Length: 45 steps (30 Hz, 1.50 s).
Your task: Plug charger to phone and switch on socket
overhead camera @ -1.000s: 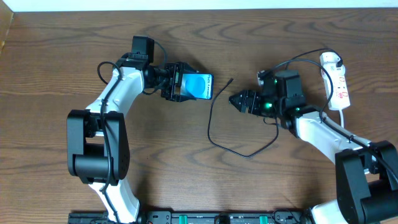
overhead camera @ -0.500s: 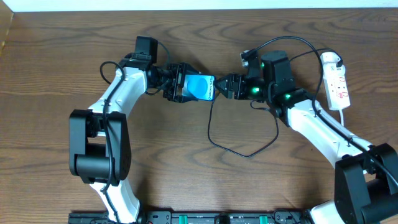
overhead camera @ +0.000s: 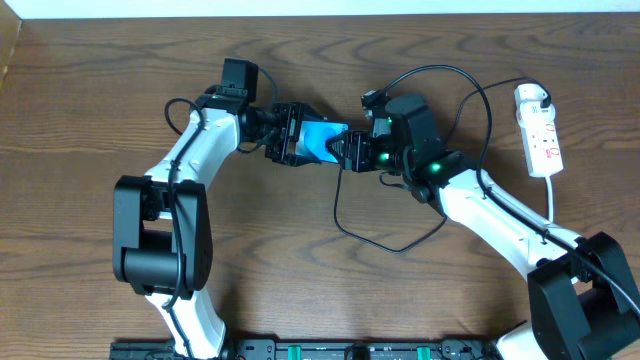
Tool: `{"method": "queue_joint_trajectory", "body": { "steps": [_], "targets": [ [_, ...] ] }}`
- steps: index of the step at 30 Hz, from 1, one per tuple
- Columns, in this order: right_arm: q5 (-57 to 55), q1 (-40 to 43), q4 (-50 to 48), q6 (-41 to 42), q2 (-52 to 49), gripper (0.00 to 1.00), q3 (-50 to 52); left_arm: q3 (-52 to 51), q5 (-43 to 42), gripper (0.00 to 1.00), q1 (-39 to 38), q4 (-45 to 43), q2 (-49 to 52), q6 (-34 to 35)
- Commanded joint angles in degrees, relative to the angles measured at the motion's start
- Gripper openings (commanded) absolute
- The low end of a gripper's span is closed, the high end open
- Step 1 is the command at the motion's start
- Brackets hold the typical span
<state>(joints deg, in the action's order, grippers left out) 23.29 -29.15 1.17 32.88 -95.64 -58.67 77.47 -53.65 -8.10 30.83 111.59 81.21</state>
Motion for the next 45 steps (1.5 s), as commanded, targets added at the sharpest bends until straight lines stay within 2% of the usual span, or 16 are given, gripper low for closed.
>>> {"method": "queue_joint_trajectory", "body": {
  "steps": [1,9,13,18,21,28,36,45],
  "targets": [
    [-3.45,-0.66,-0.5,1.2,-1.22,0.52,-1.27,0.17,-1.16,0.65,-0.87,-0.11,-2.32,0.33],
    [-3.02,-1.05,-3.65,2.49,-3.93,0.41,-1.29,0.17,-1.16,0.65,-1.99,-0.11,-2.32,0.33],
    [-2.97,-1.07,-4.63,3.54,-4.72,0.28,-1.27,0.17,-1.16,0.65,-2.01,-0.11,-2.32,0.33],
    [-2.16,-1.07,-4.96,5.31,-4.72,0.08,-1.27,0.17,-1.14,0.65,-2.01,-0.11,-2.32,0.33],
    [-1.9,-0.83,-5.44,6.62,-4.72,0.01,-1.27,0.17,-1.14,0.65,-2.01,-0.11,-2.32,0.33],
    [1.4,2.01,-5.68,9.97,-4.63,0.01,-1.29,0.17,-1.07,0.66,-1.99,-0.11,-2.32,0.31],
    [7.15,10.1,-4.76,11.08,-4.22,0.01,-1.27,0.17,-0.68,0.66,-1.97,-0.13,-2.32,0.26],
    [9.75,14.58,-5.09,13.25,-4.22,0.01,-1.27,0.17,-0.72,0.66,-1.97,-2.14,-2.32,-5.42]
  ]
}}
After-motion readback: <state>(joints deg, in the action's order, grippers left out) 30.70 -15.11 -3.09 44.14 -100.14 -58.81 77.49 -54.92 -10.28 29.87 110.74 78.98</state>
